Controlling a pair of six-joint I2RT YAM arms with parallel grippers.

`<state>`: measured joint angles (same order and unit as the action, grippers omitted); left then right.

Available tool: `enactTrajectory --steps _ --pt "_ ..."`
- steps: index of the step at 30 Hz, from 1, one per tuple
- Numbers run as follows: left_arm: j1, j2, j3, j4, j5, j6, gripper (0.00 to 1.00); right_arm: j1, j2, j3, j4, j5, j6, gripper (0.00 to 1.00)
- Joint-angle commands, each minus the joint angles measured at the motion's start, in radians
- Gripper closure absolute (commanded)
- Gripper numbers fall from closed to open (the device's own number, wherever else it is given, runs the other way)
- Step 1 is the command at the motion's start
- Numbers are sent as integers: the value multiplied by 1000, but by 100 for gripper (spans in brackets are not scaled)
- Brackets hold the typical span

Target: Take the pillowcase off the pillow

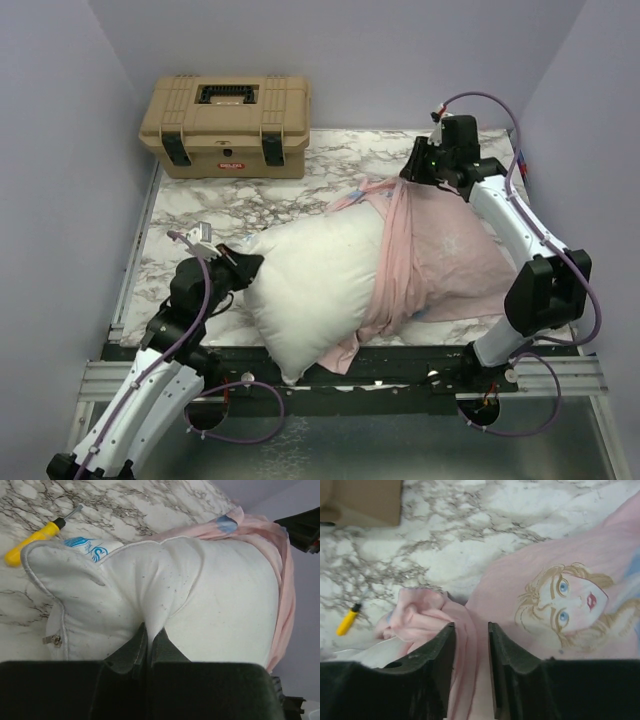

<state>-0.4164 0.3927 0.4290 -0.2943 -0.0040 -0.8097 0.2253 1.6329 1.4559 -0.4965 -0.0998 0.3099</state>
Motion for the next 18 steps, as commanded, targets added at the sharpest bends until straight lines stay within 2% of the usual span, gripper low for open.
enactTrajectory --steps 1,4,7,11,16,18 --pt "11 89 74 -29 -125 106 100 -25 -102 -28 94 -139 -8 57" --pt "11 151 119 -22 -159 152 100 -25 -188 -88 78 -144 -1 42" --pt "10 192 166 -21 -180 186 98 -25 -295 -164 35 -70 2 26" --pt "11 228 221 -25 -191 245 82 -25 -437 -296 -32 39 28 22" --pt "11 284 274 -30 -149 312 47 -25 -597 -462 -90 81 69 13" --pt "11 320 308 -36 -113 337 39 -26 -643 -513 -110 60 80 10"
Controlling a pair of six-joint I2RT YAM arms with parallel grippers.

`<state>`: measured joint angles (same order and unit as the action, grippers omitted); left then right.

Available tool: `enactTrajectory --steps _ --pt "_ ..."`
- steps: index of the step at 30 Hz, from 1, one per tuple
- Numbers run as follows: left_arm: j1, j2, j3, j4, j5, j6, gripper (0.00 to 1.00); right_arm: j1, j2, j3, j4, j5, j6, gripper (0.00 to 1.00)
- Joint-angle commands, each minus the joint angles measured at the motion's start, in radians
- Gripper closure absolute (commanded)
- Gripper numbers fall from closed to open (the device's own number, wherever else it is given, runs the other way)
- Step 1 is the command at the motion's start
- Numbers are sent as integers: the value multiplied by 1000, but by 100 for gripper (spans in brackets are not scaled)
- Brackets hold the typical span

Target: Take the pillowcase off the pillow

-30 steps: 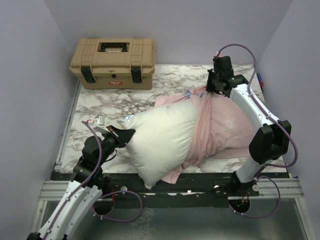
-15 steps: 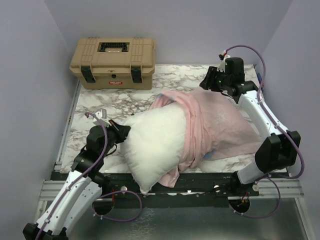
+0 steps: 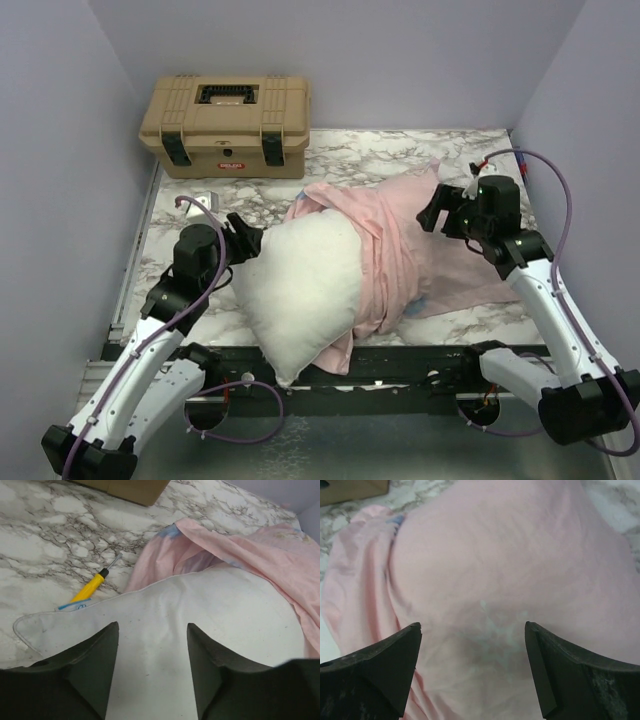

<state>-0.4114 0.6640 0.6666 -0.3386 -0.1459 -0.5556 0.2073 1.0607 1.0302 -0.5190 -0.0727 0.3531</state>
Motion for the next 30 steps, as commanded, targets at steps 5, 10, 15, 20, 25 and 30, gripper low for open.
enactTrajectory --steps 5,10,15,20,25,30 --pt "5 158 149 5 138 139 27 -7 -86 -224 -24 -119 49 8" --pt "-49 240 199 4 207 175 24 6 17 -287 197 -278 82 8" --pt "-262 272 246 -1 53 204 22 66 206 -176 333 -291 88 7" --pt "-438 353 293 -43 -124 241 21 95 381 -17 408 -288 86 7" --pt "-599 431 335 -83 -299 248 20 96 413 46 391 -259 82 6" --pt "-738 538 357 -131 -465 210 19 95 297 -34 361 -219 70 4"
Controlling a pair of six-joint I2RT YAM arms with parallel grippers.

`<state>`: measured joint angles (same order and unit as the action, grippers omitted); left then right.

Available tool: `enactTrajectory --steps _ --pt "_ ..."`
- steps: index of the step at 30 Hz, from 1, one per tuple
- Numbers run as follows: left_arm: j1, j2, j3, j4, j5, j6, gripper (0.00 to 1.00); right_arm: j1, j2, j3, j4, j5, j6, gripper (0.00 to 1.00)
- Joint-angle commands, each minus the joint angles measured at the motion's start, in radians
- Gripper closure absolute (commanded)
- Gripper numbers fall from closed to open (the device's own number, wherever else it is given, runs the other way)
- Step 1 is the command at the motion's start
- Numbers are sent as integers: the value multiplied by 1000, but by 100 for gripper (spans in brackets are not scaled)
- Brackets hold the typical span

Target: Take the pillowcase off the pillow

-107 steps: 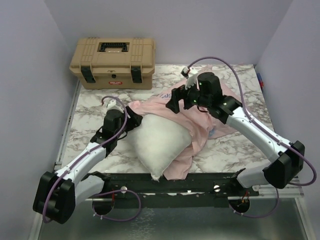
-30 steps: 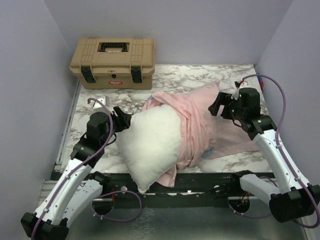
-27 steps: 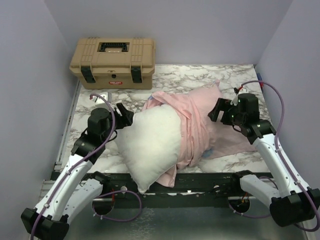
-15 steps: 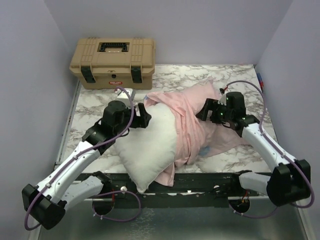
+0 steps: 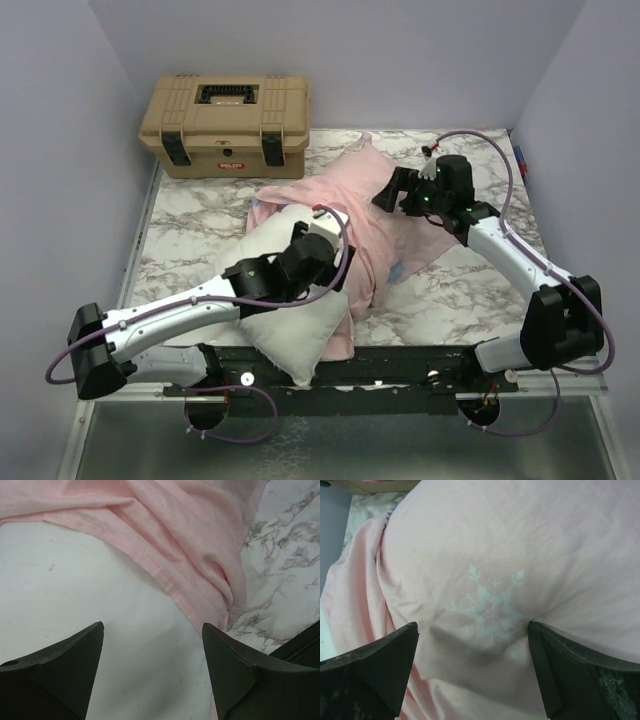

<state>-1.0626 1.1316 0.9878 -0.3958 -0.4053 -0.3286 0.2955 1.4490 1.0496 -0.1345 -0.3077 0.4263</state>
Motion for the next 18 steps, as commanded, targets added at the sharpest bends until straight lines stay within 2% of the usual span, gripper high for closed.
enactTrajectory --steps 1,6,10,18 --pt "-104 94 41 -90 -220 -37 19 7 -130 -77 -32 20 -5 4" --pt "-154 185 75 -214 -253 -139 17 8 -287 -208 -72 32 -10 3" --pt "-158 206 29 -245 -253 -191 15 9 -378 -265 -137 21 -42 3" --pt "-158 207 -58 -226 -247 -221 14 17 -475 -375 -131 -240 -49 2"
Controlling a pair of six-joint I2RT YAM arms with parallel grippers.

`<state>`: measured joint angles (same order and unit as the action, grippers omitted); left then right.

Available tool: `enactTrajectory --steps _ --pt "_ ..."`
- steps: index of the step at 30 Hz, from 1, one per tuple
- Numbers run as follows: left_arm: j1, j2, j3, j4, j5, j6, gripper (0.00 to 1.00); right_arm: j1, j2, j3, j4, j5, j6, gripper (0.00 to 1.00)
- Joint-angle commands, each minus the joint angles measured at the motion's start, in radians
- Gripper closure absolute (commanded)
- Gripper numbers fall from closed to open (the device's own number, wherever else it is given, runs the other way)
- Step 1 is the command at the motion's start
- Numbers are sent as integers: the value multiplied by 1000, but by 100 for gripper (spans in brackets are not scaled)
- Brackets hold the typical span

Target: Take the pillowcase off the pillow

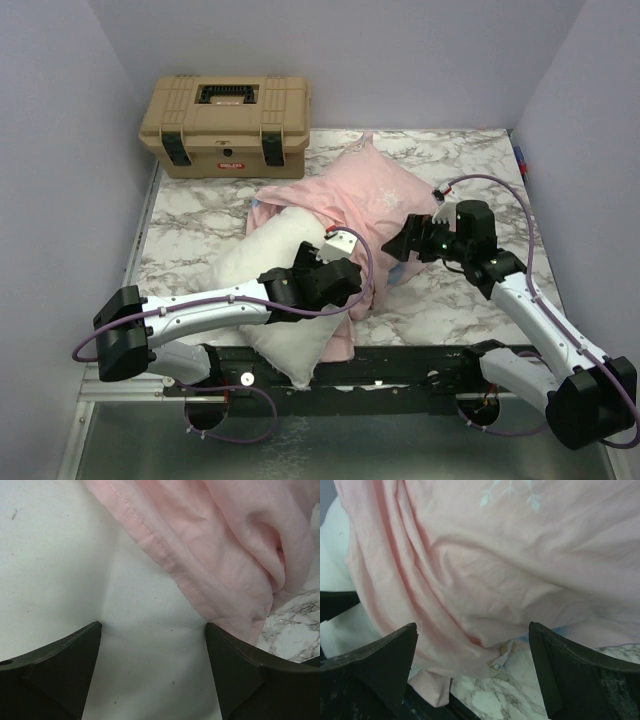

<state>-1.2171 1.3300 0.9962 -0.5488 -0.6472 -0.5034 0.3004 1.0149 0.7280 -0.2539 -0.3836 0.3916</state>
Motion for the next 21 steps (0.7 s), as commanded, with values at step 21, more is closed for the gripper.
enactTrajectory --steps 21 --pt "0 -20 -155 63 126 7 11 220 104 -155 97 -108 35 1"
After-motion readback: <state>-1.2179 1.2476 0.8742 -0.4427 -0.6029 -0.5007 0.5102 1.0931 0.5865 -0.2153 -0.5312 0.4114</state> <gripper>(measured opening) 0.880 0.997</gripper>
